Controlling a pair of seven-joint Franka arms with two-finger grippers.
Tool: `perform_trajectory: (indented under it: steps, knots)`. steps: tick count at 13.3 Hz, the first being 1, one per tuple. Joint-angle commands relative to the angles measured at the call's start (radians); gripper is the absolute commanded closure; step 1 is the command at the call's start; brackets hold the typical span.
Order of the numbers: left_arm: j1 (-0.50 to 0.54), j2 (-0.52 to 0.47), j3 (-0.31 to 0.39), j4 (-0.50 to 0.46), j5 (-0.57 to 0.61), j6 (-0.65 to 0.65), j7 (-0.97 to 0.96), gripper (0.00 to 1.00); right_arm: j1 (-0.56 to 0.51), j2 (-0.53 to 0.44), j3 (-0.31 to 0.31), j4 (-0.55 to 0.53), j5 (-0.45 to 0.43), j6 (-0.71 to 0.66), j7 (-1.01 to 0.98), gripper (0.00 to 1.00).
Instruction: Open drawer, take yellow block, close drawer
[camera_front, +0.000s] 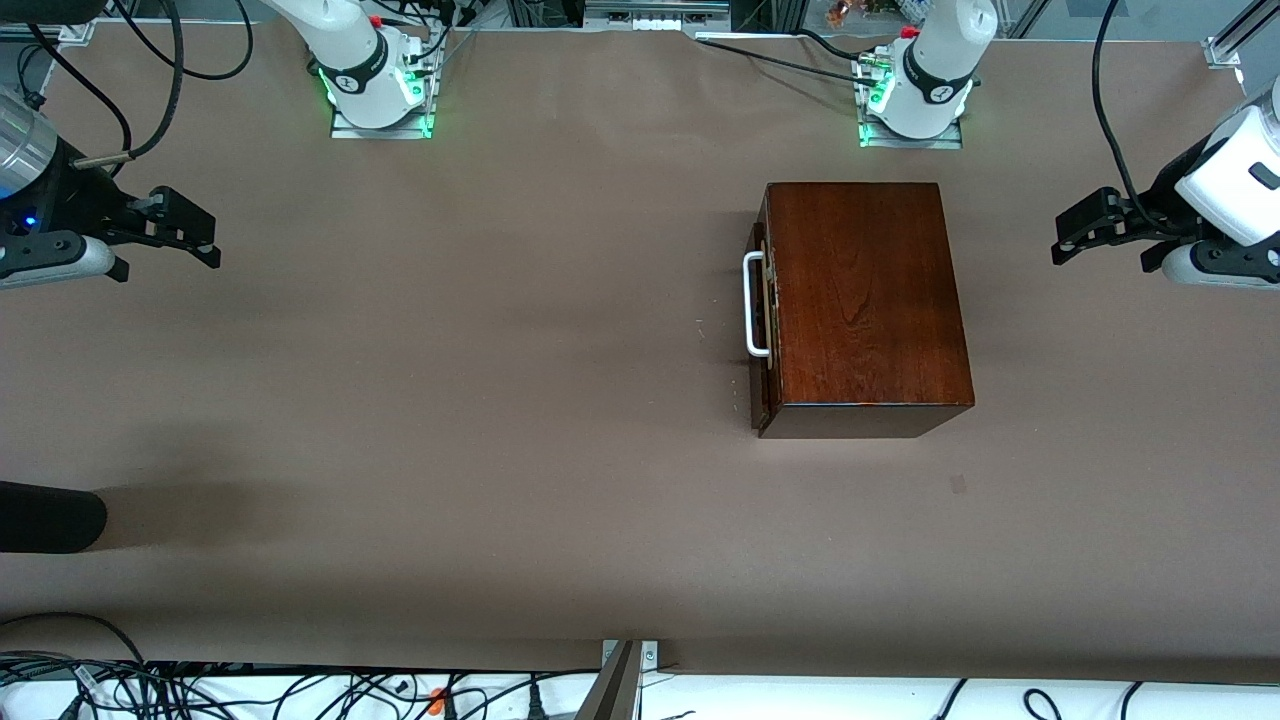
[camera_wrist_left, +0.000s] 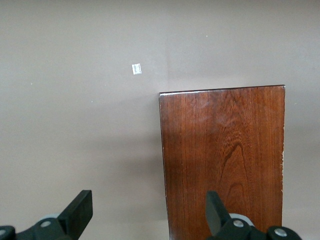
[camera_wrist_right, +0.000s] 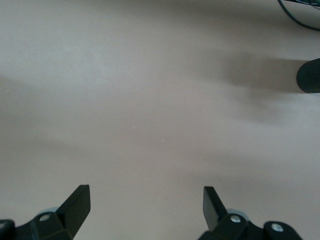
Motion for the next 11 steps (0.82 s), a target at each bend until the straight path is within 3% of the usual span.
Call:
perform_trajectory:
  steps: [1,11]
  knots:
    - [0.002,-0.009,-0.004,-0.011,-0.005,0.01,0.017,0.0,0.002,0.003,0.002,0.012,0.004,-0.005,0.005,0.0]
    - [-0.01,-0.02,-0.01,-0.003,-0.054,0.01,-0.058,0.0,0.012,0.003,0.002,0.012,0.002,-0.004,0.007,0.0]
